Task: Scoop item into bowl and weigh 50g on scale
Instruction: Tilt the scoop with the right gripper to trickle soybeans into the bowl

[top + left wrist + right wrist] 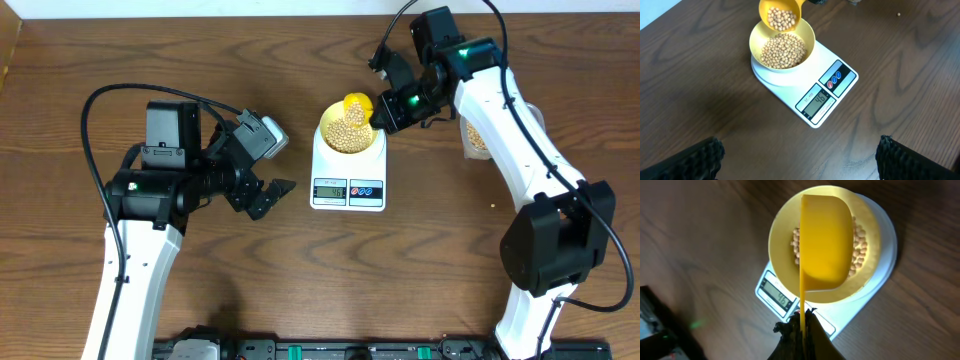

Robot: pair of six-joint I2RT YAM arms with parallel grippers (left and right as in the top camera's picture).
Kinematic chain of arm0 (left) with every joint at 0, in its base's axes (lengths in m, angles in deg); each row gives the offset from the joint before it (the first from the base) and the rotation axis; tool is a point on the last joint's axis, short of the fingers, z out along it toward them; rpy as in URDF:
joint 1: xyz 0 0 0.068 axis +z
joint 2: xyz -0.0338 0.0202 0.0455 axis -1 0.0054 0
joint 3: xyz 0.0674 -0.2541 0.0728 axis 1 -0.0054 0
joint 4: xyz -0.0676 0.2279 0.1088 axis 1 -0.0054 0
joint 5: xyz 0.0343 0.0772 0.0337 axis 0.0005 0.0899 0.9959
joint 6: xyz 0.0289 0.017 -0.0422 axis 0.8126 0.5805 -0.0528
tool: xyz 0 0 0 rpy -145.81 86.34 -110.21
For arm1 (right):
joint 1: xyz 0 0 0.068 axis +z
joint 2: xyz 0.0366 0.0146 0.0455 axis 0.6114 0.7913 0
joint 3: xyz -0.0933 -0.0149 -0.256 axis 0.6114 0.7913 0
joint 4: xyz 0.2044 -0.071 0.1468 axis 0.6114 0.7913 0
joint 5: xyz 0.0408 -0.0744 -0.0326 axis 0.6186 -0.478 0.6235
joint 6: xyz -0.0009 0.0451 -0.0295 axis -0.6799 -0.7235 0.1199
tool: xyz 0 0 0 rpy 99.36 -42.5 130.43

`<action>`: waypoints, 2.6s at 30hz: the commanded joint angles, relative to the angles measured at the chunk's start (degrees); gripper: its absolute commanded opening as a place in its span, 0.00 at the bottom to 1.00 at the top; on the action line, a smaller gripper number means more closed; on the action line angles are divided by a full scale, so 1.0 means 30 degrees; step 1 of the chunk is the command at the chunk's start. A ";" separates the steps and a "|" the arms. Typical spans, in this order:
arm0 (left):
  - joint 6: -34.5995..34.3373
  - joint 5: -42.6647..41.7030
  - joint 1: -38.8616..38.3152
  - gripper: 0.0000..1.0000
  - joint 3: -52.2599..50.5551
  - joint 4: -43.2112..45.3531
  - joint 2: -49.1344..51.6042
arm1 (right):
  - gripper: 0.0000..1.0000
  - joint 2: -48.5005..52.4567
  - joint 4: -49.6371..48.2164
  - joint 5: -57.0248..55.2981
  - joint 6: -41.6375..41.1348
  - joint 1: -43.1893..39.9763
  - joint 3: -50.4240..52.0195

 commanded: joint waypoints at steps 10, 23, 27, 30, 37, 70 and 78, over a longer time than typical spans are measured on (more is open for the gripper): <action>-0.0226 -0.0168 0.0080 0.99 0.0284 0.0000 0.0000 | 0.01 -0.0415 -0.0022 -0.1676 0.1406 0.0954 -0.0495; -0.0233 -0.0168 0.0080 0.99 0.0284 0.0000 0.0000 | 0.01 -0.0415 -0.0022 -0.0714 0.1005 0.0765 -0.0495; -0.0233 -0.0168 0.0080 0.99 0.0284 0.0000 0.0000 | 0.01 -0.0415 -0.0015 0.0372 0.0663 0.0357 -0.0495; -0.0233 -0.0168 0.0080 0.99 0.0284 0.0000 0.0000 | 0.01 -0.0415 -0.0007 0.0940 0.0583 0.0102 -0.0495; -0.0233 -0.0168 0.0080 0.99 0.0277 0.0000 0.0000 | 0.01 -0.0415 0.0000 0.0998 0.0539 0.0051 -0.0495; -0.0233 -0.0168 0.0080 0.99 0.0277 0.0000 0.0000 | 0.01 -0.0415 -0.0015 0.0627 0.0554 0.0109 -0.0495; -0.0226 -0.0168 0.0080 0.99 0.0284 0.0000 0.0000 | 0.01 -0.0415 -0.0022 0.0612 0.0619 0.0109 -0.0495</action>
